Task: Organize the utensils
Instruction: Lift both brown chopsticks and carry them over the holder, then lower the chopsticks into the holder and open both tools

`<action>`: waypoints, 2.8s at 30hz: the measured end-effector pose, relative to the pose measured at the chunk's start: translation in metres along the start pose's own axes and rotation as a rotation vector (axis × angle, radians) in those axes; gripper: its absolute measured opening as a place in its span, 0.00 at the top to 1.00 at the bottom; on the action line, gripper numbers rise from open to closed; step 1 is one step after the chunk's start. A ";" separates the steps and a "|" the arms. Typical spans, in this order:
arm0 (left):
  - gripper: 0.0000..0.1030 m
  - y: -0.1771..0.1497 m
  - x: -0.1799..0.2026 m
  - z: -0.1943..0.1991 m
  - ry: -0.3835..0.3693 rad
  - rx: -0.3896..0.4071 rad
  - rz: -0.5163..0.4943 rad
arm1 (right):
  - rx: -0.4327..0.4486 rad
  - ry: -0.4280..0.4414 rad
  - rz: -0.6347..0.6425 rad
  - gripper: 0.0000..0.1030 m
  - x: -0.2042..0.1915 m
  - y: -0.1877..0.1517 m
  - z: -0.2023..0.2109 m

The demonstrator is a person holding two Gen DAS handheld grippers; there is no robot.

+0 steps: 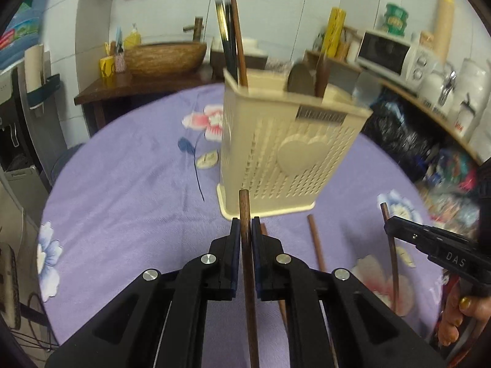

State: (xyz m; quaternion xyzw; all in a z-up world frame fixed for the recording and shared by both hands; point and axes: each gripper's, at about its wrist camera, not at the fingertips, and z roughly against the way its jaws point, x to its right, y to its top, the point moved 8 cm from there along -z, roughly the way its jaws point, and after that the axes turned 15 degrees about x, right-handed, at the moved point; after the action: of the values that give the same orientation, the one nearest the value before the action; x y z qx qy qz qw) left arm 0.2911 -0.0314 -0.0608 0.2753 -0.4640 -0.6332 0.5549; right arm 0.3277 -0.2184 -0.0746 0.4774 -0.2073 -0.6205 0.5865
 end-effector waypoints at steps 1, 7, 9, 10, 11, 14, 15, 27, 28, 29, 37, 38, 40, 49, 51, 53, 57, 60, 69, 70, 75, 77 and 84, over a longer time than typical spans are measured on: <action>0.92 0.008 0.000 0.012 -0.015 0.029 0.006 | 0.014 0.019 -0.001 0.91 -0.003 0.005 0.008; 0.92 0.050 -0.003 0.070 -0.060 0.181 0.008 | 0.122 0.153 0.025 0.92 -0.025 0.040 0.070; 0.92 0.060 -0.005 0.084 -0.070 0.221 0.015 | 0.136 0.176 0.037 0.92 -0.029 0.045 0.082; 0.92 0.063 -0.005 0.088 -0.074 0.234 0.018 | 0.144 0.190 0.044 0.92 -0.033 0.048 0.088; 0.92 0.065 -0.005 0.091 -0.074 0.243 0.015 | 0.149 0.198 0.048 0.92 -0.035 0.049 0.093; 0.92 0.067 -0.006 0.094 -0.070 0.258 0.008 | 0.157 0.201 0.063 0.92 -0.037 0.054 0.097; 0.92 0.067 -0.007 0.095 -0.072 0.258 0.013 | 0.158 0.203 0.062 0.92 -0.038 0.054 0.097; 0.92 0.091 -0.008 0.105 -0.095 0.288 0.021 | 0.197 0.240 0.095 0.92 -0.053 0.083 0.106; 0.92 0.101 -0.006 0.107 -0.098 0.302 0.019 | 0.213 0.247 0.104 0.92 -0.059 0.095 0.107; 0.92 0.108 -0.006 0.110 -0.096 0.316 0.017 | 0.225 0.255 0.107 0.92 -0.063 0.106 0.109; 0.92 0.228 0.016 0.121 -0.095 0.484 0.008 | 0.497 0.208 0.159 0.92 -0.108 0.241 0.124; 0.92 0.237 0.016 0.118 -0.083 0.501 0.011 | 0.522 0.202 0.158 0.92 -0.111 0.251 0.124; 0.92 0.255 0.017 0.107 -0.059 0.519 0.023 | 0.574 0.163 0.170 0.92 -0.117 0.269 0.120; 0.92 0.226 0.009 0.040 0.039 0.505 0.010 | 0.548 0.062 0.189 0.92 -0.106 0.242 0.045; 0.92 0.207 0.005 0.026 0.047 0.469 0.021 | 0.510 0.050 0.202 0.92 -0.102 0.225 0.027; 0.92 0.186 0.001 0.015 0.044 0.431 0.027 | 0.474 0.047 0.194 0.92 -0.097 0.209 0.015; 0.92 0.158 -0.005 0.002 0.038 0.373 0.026 | 0.428 0.041 0.217 0.92 -0.092 0.185 0.000; 0.92 0.143 -0.007 -0.006 0.040 0.338 0.010 | 0.407 0.034 0.228 0.92 -0.088 0.173 -0.007; 0.92 0.132 -0.009 -0.007 0.040 0.319 -0.001 | 0.404 -0.004 0.272 0.91 -0.081 0.161 -0.010; 0.92 0.132 -0.009 -0.006 0.038 0.317 -0.001 | 0.407 -0.002 0.278 0.87 -0.083 0.162 -0.008; 0.67 0.125 -0.008 0.002 0.019 0.301 0.005 | 0.471 -0.023 0.305 0.45 -0.088 0.163 0.016; 0.50 0.122 -0.010 0.010 0.022 0.309 0.014 | 0.487 -0.032 0.310 0.44 -0.088 0.160 0.028; 0.31 0.090 -0.012 0.045 0.055 0.324 0.003 | 0.464 -0.092 0.324 0.35 -0.081 0.128 0.064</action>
State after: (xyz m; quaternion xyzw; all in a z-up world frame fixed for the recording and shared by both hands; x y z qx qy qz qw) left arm 0.2959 -0.0027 0.0363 0.3776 -0.5454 -0.5414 0.5166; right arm 0.3301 -0.1917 0.0881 0.5307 -0.4437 -0.4756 0.5434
